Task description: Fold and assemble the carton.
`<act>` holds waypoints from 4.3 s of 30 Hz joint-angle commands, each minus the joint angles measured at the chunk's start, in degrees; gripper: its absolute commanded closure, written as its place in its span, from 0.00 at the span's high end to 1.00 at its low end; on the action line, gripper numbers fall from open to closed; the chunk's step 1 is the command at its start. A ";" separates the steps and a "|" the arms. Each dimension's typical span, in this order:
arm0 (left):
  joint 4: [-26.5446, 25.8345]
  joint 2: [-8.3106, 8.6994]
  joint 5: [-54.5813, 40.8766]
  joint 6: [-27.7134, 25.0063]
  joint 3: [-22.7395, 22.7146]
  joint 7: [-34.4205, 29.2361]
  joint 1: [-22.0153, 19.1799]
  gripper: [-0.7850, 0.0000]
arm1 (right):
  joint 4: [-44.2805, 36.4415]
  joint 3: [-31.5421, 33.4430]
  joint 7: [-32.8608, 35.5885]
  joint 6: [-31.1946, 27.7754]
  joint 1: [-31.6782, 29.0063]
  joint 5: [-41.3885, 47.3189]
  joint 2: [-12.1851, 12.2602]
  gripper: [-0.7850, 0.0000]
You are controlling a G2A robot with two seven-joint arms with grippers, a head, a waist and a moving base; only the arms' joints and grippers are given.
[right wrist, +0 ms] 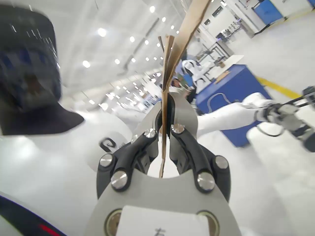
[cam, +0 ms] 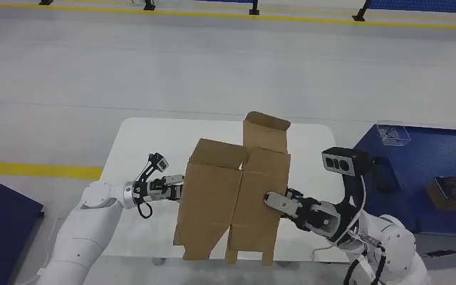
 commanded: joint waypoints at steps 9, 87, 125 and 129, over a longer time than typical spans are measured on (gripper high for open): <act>0.00 0.00 0.00 0.00 0.00 0.00 0.00 1.00 | 2.23 -10.00 -18.60 54.85 -1.75 81.68 -0.02 0.00; 0.00 0.00 0.00 0.00 0.00 0.00 0.00 1.00 | 6.94 5.14 -13.13 -51.09 3.76 -23.64 -2.37 0.00; 0.00 0.00 0.00 0.00 0.00 0.00 0.00 1.00 | -7.43 10.97 -103.75 -2.51 -6.28 -197.57 3.56 0.00; 0.00 0.00 0.00 0.00 0.00 0.00 0.00 1.00 | -7.43 11.13 -103.36 1.24 -8.26 -198.03 3.73 0.00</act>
